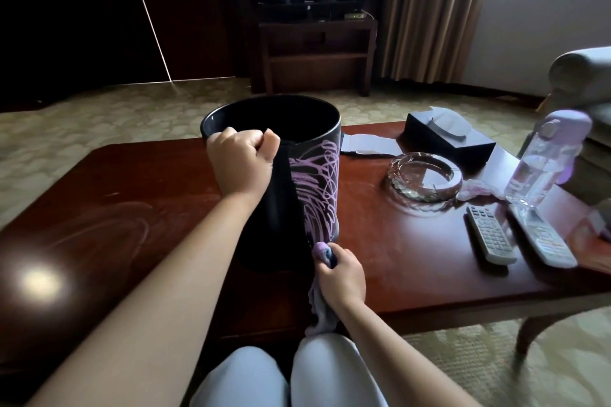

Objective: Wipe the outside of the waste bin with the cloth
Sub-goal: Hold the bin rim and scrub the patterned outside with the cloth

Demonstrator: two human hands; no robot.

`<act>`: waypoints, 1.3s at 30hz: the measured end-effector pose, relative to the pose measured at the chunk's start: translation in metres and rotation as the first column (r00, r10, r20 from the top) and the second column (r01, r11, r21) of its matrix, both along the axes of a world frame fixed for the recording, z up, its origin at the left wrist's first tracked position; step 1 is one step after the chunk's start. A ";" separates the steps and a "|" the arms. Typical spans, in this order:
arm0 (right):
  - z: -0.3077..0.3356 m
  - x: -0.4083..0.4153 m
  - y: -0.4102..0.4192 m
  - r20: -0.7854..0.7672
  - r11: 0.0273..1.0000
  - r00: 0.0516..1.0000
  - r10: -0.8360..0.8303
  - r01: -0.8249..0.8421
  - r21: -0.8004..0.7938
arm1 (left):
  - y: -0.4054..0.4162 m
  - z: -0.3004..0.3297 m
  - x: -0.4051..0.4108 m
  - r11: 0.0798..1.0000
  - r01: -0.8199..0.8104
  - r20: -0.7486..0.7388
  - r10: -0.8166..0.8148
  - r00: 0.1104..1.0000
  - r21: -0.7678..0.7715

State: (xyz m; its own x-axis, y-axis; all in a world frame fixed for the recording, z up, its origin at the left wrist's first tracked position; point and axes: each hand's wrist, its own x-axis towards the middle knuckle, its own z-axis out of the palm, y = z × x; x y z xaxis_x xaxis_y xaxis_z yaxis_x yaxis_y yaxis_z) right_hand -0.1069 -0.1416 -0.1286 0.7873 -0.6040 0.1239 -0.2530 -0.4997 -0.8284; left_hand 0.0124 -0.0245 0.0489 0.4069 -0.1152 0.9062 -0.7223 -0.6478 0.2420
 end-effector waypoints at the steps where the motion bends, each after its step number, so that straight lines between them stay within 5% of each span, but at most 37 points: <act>1: 0.001 -0.001 0.000 -0.016 0.996 0.998 0.064 -0.065 -0.059 | -0.001 0.000 0.000 1.000 0.000 -0.003 0.000 1.000 -0.004; 4: 0.003 -0.005 0.000 -0.059 0.975 0.985 0.164 -0.171 -0.141 | 0.000 -0.001 0.001 1.000 -0.007 0.016 0.008 1.000 -0.011; 8: 0.003 0.000 0.000 -0.040 1.000 0.999 -0.018 0.018 -0.011 | 0.002 0.000 0.002 1.000 -0.007 0.035 0.007 0.999 0.006; 12: 0.002 0.001 -0.007 -0.061 0.992 0.990 0.127 -0.128 -0.022 | 0.000 0.000 0.001 0.999 -0.037 0.037 0.037 0.999 -0.012; 16: 0.002 0.007 -0.007 -0.050 0.994 0.998 -0.036 0.041 0.106 | 0.002 0.000 0.001 0.999 -0.033 0.058 0.033 0.998 0.001; 20: 0.004 0.003 -0.016 -0.062 0.984 0.984 0.168 -0.164 0.074 | 0.000 0.000 0.000 0.999 -0.046 0.059 0.047 0.997 -0.004; 22: 0.003 0.003 -0.018 -0.013 0.986 0.994 0.110 -0.108 0.127 | 0.001 0.000 0.001 0.999 -0.039 0.067 0.039 0.997 0.002; 30: 0.003 0.001 -0.019 0.052 0.981 0.986 0.160 -0.164 0.099 | -0.001 0.000 0.000 0.999 -0.053 0.084 0.053 0.995 -0.003; 36: -0.002 -0.001 -0.006 0.285 0.994 0.953 0.104 -0.106 -0.008 | -0.001 -0.001 0.000 0.998 -0.067 0.089 0.067 0.994 -0.012; 39: -0.003 -0.002 -0.002 0.271 0.972 0.938 0.216 -0.180 -0.153 | -0.001 -0.002 0.001 0.997 -0.076 0.105 0.078 0.991 -0.016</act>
